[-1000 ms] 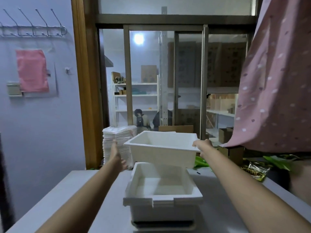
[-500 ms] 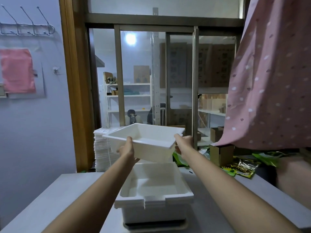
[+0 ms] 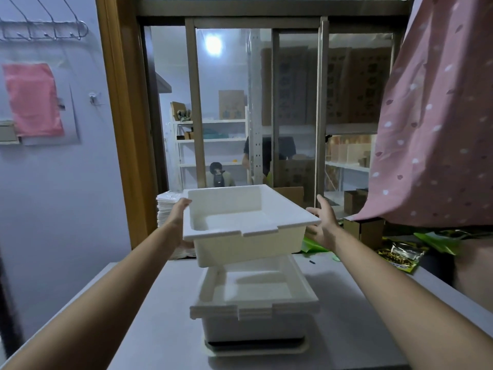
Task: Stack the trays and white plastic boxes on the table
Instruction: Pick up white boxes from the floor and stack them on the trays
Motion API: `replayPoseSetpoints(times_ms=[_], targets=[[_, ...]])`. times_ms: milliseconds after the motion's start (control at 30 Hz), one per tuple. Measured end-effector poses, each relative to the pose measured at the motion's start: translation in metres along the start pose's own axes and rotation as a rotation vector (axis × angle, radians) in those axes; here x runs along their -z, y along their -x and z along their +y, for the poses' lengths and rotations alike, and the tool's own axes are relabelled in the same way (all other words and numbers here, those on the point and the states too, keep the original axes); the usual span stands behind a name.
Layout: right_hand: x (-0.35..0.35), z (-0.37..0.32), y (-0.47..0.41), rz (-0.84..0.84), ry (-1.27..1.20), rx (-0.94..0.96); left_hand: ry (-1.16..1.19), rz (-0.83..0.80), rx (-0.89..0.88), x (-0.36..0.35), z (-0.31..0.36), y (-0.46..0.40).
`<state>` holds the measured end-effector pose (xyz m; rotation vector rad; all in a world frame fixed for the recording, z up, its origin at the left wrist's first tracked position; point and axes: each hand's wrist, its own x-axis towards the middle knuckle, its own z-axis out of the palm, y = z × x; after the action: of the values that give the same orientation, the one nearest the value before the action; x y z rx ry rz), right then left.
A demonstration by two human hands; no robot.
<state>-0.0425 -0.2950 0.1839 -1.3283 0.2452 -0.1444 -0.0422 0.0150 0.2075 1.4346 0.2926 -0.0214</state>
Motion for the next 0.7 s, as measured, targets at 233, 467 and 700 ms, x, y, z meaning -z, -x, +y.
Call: replayPoseSetpoints(times_ms=[233,467,700], targets=[[-0.018,-0.006,-0.005,-0.194,-0.064,0.047,-0.163,-0.063,-0.087,-0.006,0.002,-0.015],[-0.008,0.004,-0.012,-0.197,0.049,0.030,-0.235,-0.092,-0.106,-0.008,-0.013,-0.026],[-0.006,0.018,-0.018,-0.145,0.103,0.032,-0.272,-0.011,-0.141,-0.014,-0.026,-0.040]])
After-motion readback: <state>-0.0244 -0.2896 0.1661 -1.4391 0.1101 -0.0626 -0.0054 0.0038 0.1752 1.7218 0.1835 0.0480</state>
